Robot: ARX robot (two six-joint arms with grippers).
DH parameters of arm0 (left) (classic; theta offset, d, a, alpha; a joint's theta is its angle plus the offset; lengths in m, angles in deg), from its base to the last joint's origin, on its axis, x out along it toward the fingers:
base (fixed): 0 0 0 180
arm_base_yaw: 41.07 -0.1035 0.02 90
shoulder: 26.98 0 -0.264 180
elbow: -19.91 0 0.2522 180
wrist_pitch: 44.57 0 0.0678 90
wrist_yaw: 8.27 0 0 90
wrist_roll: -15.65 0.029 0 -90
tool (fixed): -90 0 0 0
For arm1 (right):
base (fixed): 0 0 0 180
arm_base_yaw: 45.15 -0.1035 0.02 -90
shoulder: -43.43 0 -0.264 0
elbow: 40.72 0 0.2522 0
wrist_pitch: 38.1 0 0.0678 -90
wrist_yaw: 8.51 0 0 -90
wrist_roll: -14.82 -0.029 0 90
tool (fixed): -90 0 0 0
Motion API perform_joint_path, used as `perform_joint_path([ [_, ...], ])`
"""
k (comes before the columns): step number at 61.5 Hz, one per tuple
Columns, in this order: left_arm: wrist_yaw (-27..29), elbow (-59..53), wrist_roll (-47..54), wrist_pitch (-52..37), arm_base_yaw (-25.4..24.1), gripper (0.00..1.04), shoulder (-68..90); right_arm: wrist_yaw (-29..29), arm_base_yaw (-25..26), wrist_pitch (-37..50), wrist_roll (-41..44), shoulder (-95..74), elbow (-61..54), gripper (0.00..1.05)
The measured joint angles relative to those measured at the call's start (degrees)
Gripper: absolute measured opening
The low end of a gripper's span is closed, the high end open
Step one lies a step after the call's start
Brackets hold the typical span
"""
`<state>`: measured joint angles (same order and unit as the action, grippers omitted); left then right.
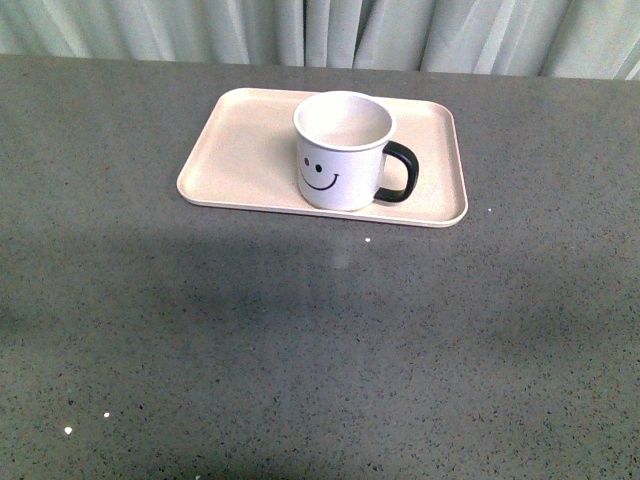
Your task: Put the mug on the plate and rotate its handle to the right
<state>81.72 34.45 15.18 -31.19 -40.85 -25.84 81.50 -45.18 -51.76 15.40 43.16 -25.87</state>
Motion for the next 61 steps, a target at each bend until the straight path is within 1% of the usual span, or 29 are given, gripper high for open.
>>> perform_joint_path([
  [17,0.0,0.0,0.0,0.4,0.0,0.01,-0.2,0.0,0.0,0.0,0.0,0.0,0.0,0.96],
  [18,0.0,0.0,0.0,0.4,0.0,0.39,-0.2,0.0,0.0,0.0,0.0,0.0,0.0,0.96],
  [20,0.0,0.0,0.0,0.4,0.0,0.46,-0.2,0.0,0.0,0.0,0.0,0.0,0.0,0.95],
  [24,0.0,0.0,0.0,0.4,0.0,0.64,-0.2,0.0,0.0,0.0,0.0,0.0,0.0,0.95],
  [32,0.0,0.0,0.0,0.4,0.0,0.85,-0.2,0.0,0.0,0.0,0.0,0.0,0.0,0.96],
  [34,0.0,0.0,0.0,0.4,0.0,0.93,-0.2,0.0,0.0,0.0,0.0,0.0,0.0,0.95],
  [35,0.0,0.0,0.0,0.4,0.0,0.93,-0.2,0.0,0.0,0.0,0.0,0.0,0.0,0.95],
  [36,0.0,0.0,0.0,0.4,0.0,0.97,-0.2,0.0,0.0,0.0,0.0,0.0,0.0,0.96],
  [39,0.0,0.0,0.1,0.4,0.0,0.96,-0.2,0.2,0.0,-0.2,-0.2,-0.1,0.1,0.96],
  [41,0.0,0.0,0.1,0.4,0.0,0.95,-0.2,3.2,0.9,-4.3,-1.6,-2.2,1.6,0.96],
  [42,0.0,0.0,0.1,0.4,0.0,0.95,-0.2,5.9,1.9,-8.9,-2.6,-4.7,3.5,0.95],
  [44,0.0,0.0,0.1,0.4,0.0,0.96,-0.2,8.5,3.5,-14.3,-3.4,-10.2,6.7,0.95],
  [46,-0.1,0.0,0.1,0.4,0.0,0.95,-0.2,10.4,5.3,-16.6,-3.8,-16.5,9.6,0.95],
  [48,0.0,0.0,0.2,0.4,0.0,0.95,-0.2,10.8,6.9,-15.9,-4.1,-22.5,12.0,0.95],
  [52,0.0,0.0,0.2,0.4,0.0,0.95,-0.2,10.8,9.6,-9.8,-4.8,-35.1,18.0,0.96],
  [56,0.0,0.0,0.2,0.4,0.0,0.95,-0.2,11.2,9.8,-4.1,-5.1,-45.0,23.4,0.95],
  [61,0.0,0.0,0.2,0.4,0.0,0.95,-0.2,11.4,7.7,0.6,-5.1,-56.9,29.9,0.96],
])
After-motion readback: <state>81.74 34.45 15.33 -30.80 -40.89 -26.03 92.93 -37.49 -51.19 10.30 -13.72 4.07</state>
